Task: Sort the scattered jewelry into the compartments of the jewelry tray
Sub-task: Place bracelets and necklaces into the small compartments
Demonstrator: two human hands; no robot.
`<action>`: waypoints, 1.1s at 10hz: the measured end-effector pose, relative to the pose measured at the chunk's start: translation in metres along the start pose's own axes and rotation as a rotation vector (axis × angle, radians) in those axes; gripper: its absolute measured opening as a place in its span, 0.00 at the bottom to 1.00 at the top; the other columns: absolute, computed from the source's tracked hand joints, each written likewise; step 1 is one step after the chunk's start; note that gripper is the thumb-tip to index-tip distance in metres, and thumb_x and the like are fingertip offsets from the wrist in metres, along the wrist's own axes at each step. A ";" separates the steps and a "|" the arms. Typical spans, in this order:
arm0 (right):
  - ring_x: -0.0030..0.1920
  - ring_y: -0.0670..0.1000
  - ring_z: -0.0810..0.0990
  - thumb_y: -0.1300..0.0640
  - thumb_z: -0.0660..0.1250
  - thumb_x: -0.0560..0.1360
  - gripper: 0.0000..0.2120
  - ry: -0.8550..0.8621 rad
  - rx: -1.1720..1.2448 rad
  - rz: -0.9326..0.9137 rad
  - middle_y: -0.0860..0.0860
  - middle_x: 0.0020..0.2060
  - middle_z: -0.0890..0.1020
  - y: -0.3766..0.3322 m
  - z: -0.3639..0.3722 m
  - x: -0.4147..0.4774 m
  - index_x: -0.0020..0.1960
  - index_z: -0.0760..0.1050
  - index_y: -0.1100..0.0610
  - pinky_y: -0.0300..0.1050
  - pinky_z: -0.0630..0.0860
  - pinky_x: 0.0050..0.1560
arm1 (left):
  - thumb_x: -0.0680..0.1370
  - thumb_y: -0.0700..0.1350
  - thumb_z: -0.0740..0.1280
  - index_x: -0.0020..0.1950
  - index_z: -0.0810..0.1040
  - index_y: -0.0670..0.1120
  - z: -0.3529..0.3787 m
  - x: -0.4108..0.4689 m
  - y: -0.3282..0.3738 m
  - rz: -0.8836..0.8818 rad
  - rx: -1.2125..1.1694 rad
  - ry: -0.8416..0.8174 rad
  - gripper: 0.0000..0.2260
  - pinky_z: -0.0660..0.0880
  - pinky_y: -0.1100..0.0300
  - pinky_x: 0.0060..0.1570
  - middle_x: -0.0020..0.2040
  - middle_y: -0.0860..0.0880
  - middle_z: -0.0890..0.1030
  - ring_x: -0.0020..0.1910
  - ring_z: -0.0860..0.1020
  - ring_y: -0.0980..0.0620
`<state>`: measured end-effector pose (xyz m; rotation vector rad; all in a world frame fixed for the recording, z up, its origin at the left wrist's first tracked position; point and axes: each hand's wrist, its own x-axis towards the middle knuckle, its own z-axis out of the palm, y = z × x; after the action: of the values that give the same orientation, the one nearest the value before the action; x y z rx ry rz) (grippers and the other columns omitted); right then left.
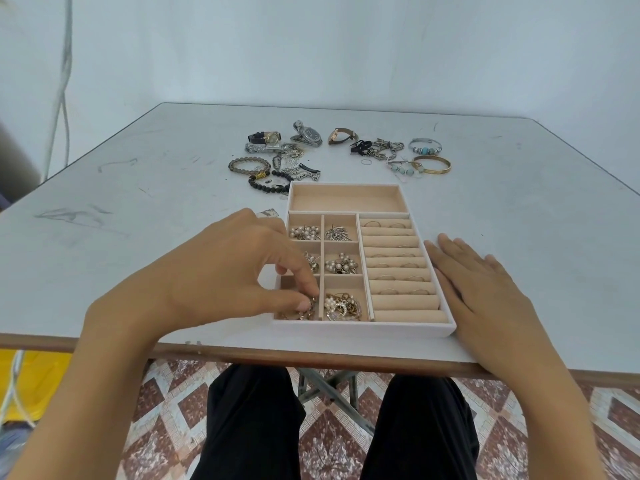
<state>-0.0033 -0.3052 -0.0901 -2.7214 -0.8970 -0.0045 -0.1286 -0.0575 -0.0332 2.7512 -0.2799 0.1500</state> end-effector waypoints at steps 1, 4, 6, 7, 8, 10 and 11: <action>0.76 0.42 0.47 0.44 0.36 0.75 0.31 0.005 0.005 -0.001 0.42 0.77 0.52 0.000 0.001 0.000 0.77 0.53 0.44 0.43 0.42 0.75 | 0.71 0.59 0.68 0.41 0.82 0.61 0.001 0.000 0.001 0.020 0.003 0.006 0.05 0.67 0.57 0.54 0.41 0.64 0.81 0.48 0.76 0.57; 0.76 0.41 0.46 0.44 0.36 0.75 0.31 0.005 -0.002 -0.002 0.42 0.77 0.51 0.000 0.001 0.001 0.77 0.52 0.44 0.42 0.42 0.75 | 0.71 0.61 0.67 0.40 0.83 0.60 0.001 0.002 0.000 0.026 -0.002 -0.014 0.08 0.64 0.65 0.54 0.38 0.64 0.82 0.46 0.77 0.57; 0.76 0.42 0.47 0.45 0.37 0.75 0.30 0.015 -0.002 -0.007 0.43 0.77 0.52 0.001 0.002 0.001 0.77 0.53 0.45 0.43 0.43 0.76 | 0.70 0.65 0.65 0.43 0.82 0.61 -0.001 -0.001 0.001 0.010 0.014 0.025 0.11 0.61 0.73 0.51 0.39 0.64 0.81 0.48 0.76 0.60; 0.76 0.41 0.47 0.43 0.36 0.75 0.31 0.018 0.002 -0.009 0.42 0.77 0.52 0.002 0.003 0.001 0.77 0.53 0.44 0.42 0.42 0.75 | 0.69 0.68 0.64 0.41 0.81 0.60 -0.001 -0.001 0.001 0.022 -0.012 0.002 0.14 0.63 0.66 0.54 0.41 0.64 0.81 0.48 0.76 0.60; 0.76 0.41 0.47 0.41 0.33 0.73 0.33 0.026 0.002 -0.012 0.42 0.77 0.52 0.003 0.004 0.001 0.77 0.53 0.44 0.42 0.42 0.75 | 0.69 0.67 0.66 0.41 0.81 0.60 0.001 -0.001 -0.001 0.035 -0.029 -0.008 0.12 0.65 0.62 0.53 0.42 0.64 0.81 0.48 0.77 0.60; 0.76 0.41 0.47 0.41 0.33 0.74 0.33 0.032 0.008 -0.017 0.42 0.76 0.53 0.003 0.005 0.002 0.77 0.53 0.44 0.42 0.42 0.75 | 0.70 0.65 0.66 0.42 0.82 0.61 0.001 0.000 -0.005 0.040 -0.003 -0.008 0.11 0.66 0.60 0.52 0.42 0.64 0.81 0.48 0.77 0.60; 0.76 0.41 0.47 0.44 0.37 0.76 0.30 0.027 0.013 -0.011 0.42 0.76 0.53 0.003 0.004 0.001 0.77 0.53 0.44 0.41 0.41 0.75 | 0.69 0.65 0.67 0.42 0.82 0.60 0.002 0.001 -0.007 0.044 -0.005 0.000 0.11 0.67 0.58 0.52 0.42 0.63 0.82 0.48 0.77 0.59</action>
<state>-0.0013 -0.3062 -0.0946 -2.6973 -0.9019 -0.0366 -0.1264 -0.0518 -0.0375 2.7410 -0.3410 0.1601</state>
